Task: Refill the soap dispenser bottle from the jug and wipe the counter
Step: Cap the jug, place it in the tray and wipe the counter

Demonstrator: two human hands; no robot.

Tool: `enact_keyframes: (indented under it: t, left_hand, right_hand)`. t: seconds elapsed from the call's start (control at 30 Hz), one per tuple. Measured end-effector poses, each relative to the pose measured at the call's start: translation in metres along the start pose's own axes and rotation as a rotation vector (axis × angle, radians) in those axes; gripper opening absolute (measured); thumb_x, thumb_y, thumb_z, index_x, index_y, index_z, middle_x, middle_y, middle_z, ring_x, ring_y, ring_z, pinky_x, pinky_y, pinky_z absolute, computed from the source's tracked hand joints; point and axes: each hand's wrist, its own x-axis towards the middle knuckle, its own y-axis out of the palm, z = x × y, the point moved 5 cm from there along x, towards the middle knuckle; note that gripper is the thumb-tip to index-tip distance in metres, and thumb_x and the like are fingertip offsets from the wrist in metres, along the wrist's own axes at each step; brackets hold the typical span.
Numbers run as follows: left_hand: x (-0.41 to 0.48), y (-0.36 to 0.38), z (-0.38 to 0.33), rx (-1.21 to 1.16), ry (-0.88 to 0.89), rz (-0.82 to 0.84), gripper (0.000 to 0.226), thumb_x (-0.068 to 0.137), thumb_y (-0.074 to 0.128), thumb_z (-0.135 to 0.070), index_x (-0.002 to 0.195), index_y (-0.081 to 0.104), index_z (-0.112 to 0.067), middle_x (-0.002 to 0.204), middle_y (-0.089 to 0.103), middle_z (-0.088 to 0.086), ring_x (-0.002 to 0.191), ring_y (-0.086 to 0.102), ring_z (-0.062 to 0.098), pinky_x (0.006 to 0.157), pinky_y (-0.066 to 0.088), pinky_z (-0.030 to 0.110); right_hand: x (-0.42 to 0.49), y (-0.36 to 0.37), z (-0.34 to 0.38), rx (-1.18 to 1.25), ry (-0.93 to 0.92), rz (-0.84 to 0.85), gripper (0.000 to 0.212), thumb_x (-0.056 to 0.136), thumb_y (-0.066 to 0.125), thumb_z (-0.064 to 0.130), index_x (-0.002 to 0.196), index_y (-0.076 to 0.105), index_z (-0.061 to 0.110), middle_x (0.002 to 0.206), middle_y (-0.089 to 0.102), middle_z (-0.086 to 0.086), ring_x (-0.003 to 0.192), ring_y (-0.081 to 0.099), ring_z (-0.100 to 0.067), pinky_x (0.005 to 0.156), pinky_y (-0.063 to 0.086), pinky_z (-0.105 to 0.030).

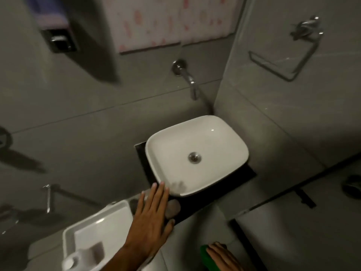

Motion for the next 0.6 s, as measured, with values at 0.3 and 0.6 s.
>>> enact_keyframes:
  t: [0.3, 0.6]
  left_hand:
    - [0.193, 0.045, -0.139, 0.163, 0.358, 0.128, 0.082, 0.104, 0.028, -0.061, 0.167, 0.025, -0.008, 0.176, 0.017, 0.011, 0.163, 0.015, 0.034, 0.126, 0.012, 0.054]
    - [0.257, 0.111, -0.153, 0.409, 0.607, 0.137, 0.069, 0.109, 0.025, -0.052, 0.155, 0.051, -0.007, 0.162, 0.049, 0.013, 0.149, 0.048, 0.035, 0.118, 0.029, 0.054]
  right_hand:
    - [0.015, -0.035, -0.206, 0.133, 0.379, -0.061, 0.075, 0.089, 0.056, -0.002, 0.157, 0.039, 0.026, 0.162, 0.026, 0.018, 0.155, 0.027, -0.012, 0.118, -0.008, -0.003]
    - [0.096, -0.060, -0.324, 0.177, 0.505, -0.113, 0.068, 0.101, 0.042, -0.003, 0.163, 0.025, 0.020, 0.171, 0.022, -0.003, 0.160, 0.014, -0.022, 0.130, 0.018, -0.036]
